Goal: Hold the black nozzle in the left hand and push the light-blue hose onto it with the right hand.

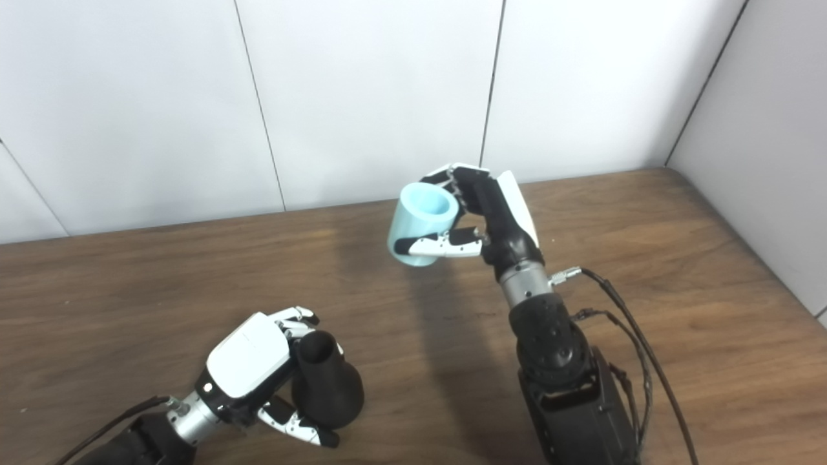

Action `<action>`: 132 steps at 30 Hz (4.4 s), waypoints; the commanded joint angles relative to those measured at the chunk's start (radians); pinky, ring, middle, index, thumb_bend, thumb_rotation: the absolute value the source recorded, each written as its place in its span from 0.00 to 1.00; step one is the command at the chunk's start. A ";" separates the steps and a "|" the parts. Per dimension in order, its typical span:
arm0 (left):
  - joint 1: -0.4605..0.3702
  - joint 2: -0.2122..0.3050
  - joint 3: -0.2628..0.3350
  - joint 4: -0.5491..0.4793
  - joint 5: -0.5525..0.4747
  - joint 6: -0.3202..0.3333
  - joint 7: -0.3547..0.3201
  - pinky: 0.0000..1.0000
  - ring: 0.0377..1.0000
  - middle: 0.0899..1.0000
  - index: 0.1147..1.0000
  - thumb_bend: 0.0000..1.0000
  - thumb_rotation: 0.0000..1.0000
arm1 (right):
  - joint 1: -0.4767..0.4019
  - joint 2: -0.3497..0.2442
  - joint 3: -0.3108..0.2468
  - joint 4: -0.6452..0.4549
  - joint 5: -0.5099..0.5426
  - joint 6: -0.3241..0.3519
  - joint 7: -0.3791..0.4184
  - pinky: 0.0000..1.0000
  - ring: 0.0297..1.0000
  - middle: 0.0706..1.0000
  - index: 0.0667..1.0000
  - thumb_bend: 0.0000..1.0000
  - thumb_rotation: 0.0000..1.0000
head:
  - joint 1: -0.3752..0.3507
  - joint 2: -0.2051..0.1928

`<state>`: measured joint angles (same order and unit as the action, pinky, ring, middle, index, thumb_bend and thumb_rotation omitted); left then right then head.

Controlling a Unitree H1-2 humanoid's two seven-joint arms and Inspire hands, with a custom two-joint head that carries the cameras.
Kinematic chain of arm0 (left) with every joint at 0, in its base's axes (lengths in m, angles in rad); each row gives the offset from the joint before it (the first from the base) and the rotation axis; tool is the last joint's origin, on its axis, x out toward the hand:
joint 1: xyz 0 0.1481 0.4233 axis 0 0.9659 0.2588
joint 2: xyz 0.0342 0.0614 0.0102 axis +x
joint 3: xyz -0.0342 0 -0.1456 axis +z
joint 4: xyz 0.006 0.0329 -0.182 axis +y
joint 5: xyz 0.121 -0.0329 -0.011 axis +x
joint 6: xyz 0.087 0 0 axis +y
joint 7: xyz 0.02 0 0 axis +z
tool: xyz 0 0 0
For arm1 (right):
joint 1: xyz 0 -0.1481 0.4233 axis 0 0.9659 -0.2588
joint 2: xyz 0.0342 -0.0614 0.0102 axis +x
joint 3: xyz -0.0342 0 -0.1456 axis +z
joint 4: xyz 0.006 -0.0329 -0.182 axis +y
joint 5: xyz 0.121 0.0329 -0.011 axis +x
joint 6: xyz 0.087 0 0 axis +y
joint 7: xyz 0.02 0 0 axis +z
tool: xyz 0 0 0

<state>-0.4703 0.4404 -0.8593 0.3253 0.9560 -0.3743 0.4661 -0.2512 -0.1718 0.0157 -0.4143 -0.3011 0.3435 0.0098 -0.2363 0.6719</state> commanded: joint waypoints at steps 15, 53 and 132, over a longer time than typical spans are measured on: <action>0.155 -0.057 -0.127 0.079 0.090 0.038 -0.242 0.71 0.46 0.40 0.45 0.52 0.00 | -0.001 0.068 0.122 -0.320 -0.044 0.049 0.092 0.26 0.30 0.38 0.49 0.52 0.00 | 0.046 0.033; 0.137 -0.074 -0.139 0.074 0.058 0.066 -0.320 0.76 0.46 0.39 0.46 0.52 0.00 | 0.057 -0.039 0.173 -0.337 -0.131 -0.092 0.181 0.12 0.17 0.35 0.48 0.52 0.00 | 0.103 0.111; 0.151 -0.068 -0.168 0.066 0.098 0.080 -0.282 0.76 0.46 0.39 0.47 0.51 0.00 | 0.107 -0.013 0.175 -0.181 -0.287 -0.356 0.159 0.30 0.38 0.44 0.50 0.51 0.00 | 0.101 0.063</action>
<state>-0.4661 0.3836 -0.8782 0.2936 0.9159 -0.2831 0.3708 -0.0985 -0.1848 0.2084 -0.5524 -0.5928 0.0195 0.1788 -0.1350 0.7348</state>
